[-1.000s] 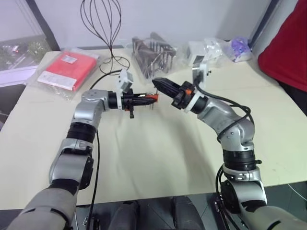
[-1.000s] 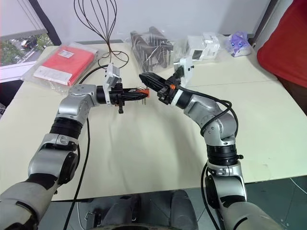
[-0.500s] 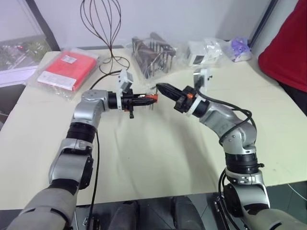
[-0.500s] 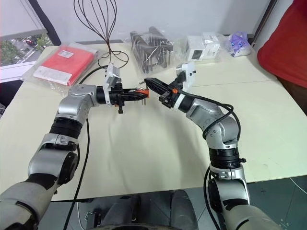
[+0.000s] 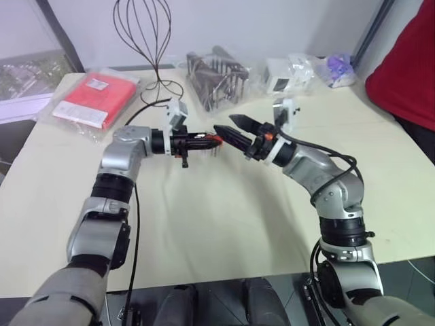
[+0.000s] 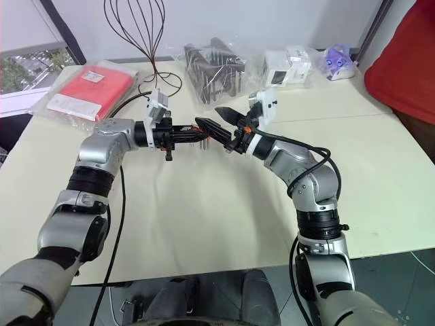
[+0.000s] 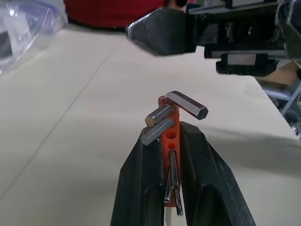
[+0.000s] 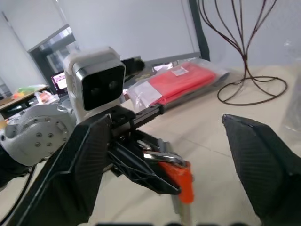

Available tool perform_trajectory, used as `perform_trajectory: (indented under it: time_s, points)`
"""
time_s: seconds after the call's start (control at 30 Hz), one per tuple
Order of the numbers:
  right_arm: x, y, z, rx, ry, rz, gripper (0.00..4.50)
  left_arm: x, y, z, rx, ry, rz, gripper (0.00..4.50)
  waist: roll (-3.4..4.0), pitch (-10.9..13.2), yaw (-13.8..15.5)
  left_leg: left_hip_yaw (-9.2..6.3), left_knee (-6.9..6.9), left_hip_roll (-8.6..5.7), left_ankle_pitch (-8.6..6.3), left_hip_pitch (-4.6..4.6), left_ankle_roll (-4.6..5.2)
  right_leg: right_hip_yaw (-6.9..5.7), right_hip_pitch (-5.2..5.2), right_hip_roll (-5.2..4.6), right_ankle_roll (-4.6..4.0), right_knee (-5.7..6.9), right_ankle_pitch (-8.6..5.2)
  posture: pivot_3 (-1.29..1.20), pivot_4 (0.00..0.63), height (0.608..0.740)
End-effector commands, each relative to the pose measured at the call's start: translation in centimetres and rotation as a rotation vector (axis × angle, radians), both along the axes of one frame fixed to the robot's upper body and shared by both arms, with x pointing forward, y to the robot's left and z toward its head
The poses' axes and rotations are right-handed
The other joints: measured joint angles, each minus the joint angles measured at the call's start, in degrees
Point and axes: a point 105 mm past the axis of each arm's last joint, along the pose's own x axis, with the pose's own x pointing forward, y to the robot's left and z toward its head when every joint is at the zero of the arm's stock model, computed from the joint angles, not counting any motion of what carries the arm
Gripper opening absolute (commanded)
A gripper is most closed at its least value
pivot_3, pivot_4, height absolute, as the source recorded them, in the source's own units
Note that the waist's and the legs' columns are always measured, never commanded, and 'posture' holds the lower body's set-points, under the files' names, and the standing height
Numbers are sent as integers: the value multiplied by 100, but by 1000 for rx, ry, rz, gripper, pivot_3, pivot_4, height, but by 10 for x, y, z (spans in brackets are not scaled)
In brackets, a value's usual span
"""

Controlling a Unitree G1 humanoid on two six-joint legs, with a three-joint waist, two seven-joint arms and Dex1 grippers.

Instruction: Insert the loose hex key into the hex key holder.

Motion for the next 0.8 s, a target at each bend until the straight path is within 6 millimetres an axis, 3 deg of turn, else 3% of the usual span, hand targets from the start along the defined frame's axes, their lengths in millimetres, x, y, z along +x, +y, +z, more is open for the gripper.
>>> perform_trajectory:
  time_s: [0.03,0.27,0.43,0.57,0.8]
  points:
    - [-9,-10,13,-21,-76,-13,3673,-4,9,-7,-32,109,47,0,0,0,-2,0,0,0,0,0,0,0,0,0,0,0,0,0,150,740]
    - [-20,-27,-5,-211,-105,-17,3673,-2,24,-48,-144,638,316,0,-2,1,5,-2,10,-1,-15,-1,28,0,3,1,1,2,0,0,150,740]
    - [-23,-29,-20,-328,-117,5,3738,-8,29,-79,-123,831,434,2350,-1,0,9,-1,15,-1,-9,0,15,0,5,1,1,5,0,0,150,740]
    - [-26,-30,-28,-380,-114,25,3738,-10,33,-85,-130,876,485,4327,-2,-2,28,0,15,0,-5,1,8,0,7,0,0,4,0,0,150,740]
    - [-36,-34,-41,-472,-101,91,3738,-5,58,-94,-27,806,656,4459,-4,-4,62,1,21,0,-6,10,9,1,20,0,0,5,0,0,150,740]
